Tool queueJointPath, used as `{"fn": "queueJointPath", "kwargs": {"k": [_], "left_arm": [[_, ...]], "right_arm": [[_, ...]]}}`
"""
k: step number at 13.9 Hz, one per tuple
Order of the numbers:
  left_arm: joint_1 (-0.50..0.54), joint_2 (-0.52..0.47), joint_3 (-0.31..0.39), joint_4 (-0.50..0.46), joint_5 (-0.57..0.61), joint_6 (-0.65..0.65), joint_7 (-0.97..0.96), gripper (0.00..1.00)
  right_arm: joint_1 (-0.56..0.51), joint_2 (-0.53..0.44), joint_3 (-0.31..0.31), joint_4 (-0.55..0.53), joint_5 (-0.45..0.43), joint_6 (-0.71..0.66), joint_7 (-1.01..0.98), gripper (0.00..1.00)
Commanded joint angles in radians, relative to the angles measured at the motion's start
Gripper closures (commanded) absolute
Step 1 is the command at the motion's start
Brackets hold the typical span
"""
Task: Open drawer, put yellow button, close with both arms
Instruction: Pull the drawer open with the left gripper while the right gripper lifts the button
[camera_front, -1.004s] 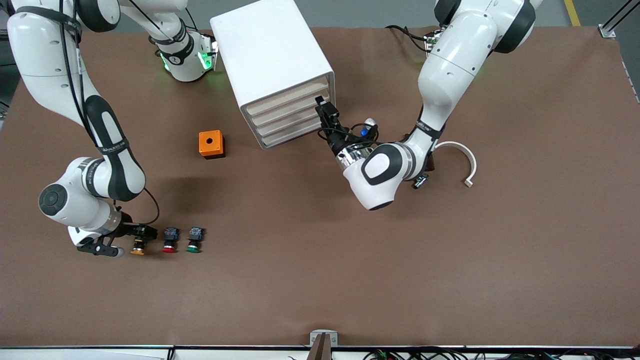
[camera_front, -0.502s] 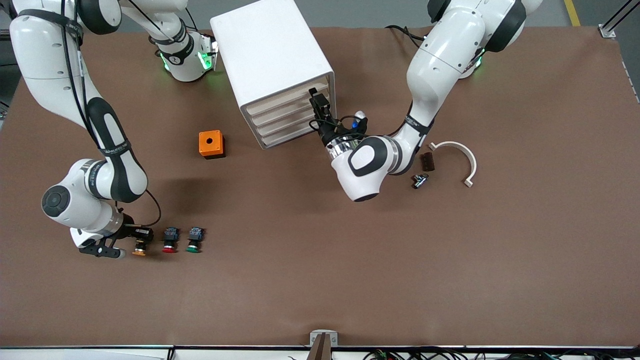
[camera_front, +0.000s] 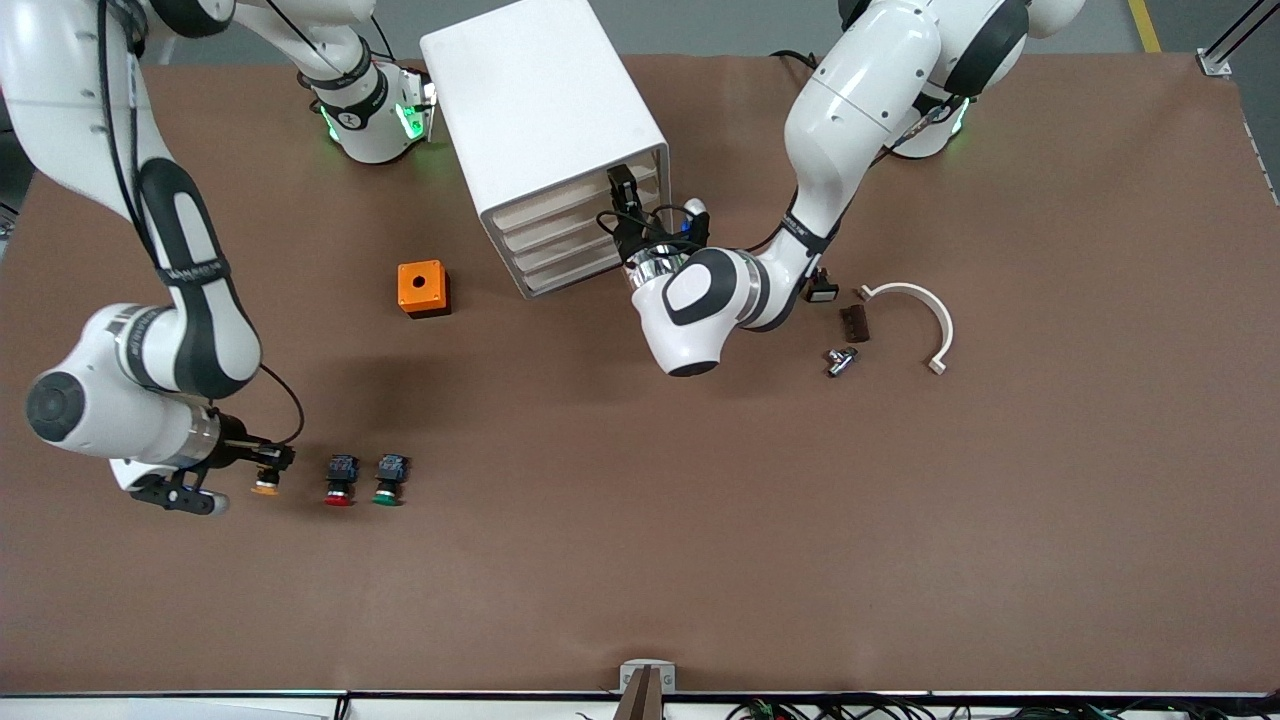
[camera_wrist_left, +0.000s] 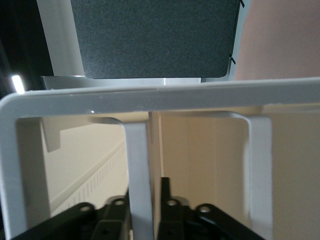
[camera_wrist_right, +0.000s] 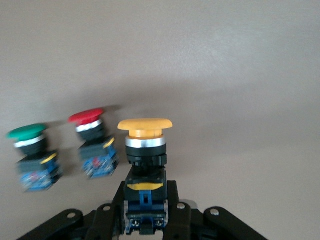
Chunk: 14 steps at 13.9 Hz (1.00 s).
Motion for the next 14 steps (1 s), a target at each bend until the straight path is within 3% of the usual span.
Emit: {"fn": "queueJointPath", "kwargs": {"k": [1, 7, 14], "left_arm": [[-0.010, 0.022, 0.009, 0.016, -0.007, 0.002, -0.018, 0.93], [0.003, 0.028, 0.039, 0.022, -0.014, 0.002, -0.016, 0.96], [0.069, 0.030, 0.066, 0.023, -0.019, 0.020, -0.013, 0.94]], "right_arm": [[0.038, -0.154, 0.005, -0.039, 0.014, -0.128, 0.137, 1.00], [0.219, -0.366, 0.005, -0.052, 0.014, -0.312, 0.577, 1.00], [0.436, -0.450, 0.006, -0.055, 0.018, -0.372, 0.991, 1.00]]}}
